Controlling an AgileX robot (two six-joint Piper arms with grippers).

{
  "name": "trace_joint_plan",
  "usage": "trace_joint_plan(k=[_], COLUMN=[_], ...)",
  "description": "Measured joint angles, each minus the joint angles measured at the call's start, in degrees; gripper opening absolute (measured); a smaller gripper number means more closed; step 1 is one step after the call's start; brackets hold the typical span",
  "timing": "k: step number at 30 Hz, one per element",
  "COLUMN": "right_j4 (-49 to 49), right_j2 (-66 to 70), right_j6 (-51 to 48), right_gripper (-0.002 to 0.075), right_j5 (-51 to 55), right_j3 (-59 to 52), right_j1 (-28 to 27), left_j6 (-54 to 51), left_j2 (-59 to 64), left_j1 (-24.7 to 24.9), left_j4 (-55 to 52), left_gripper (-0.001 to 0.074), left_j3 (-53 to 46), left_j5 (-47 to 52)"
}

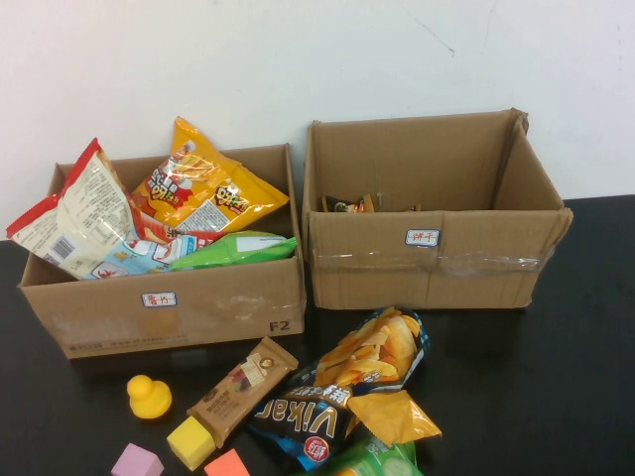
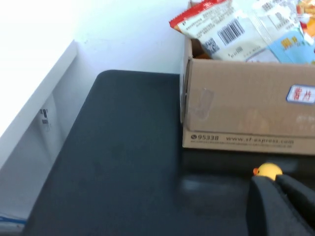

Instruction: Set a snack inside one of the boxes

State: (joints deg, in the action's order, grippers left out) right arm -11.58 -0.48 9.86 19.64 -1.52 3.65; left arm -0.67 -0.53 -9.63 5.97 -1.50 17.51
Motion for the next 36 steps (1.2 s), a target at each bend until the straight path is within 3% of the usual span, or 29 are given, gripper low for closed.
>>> trace_joint_plan(k=[6,36], right_j4=[0.00,0.00], right_j2=[0.00,0.00], right_j6=[0.00,0.00], right_gripper=[-0.0001,-0.0001], right_j5=[0.00,0.00], right_j3=[0.00,0.00], right_j1=[0.00,0.00], left_j6=[-5.96,-5.94], left_j2=[0.00,0.00], left_j1=[1.82,1.81], left_j4=[0.38,0.73], left_gripper=[-0.0001,-0.0001], left_j3=[0.00,0.10], left_j5=[0.37,0.60])
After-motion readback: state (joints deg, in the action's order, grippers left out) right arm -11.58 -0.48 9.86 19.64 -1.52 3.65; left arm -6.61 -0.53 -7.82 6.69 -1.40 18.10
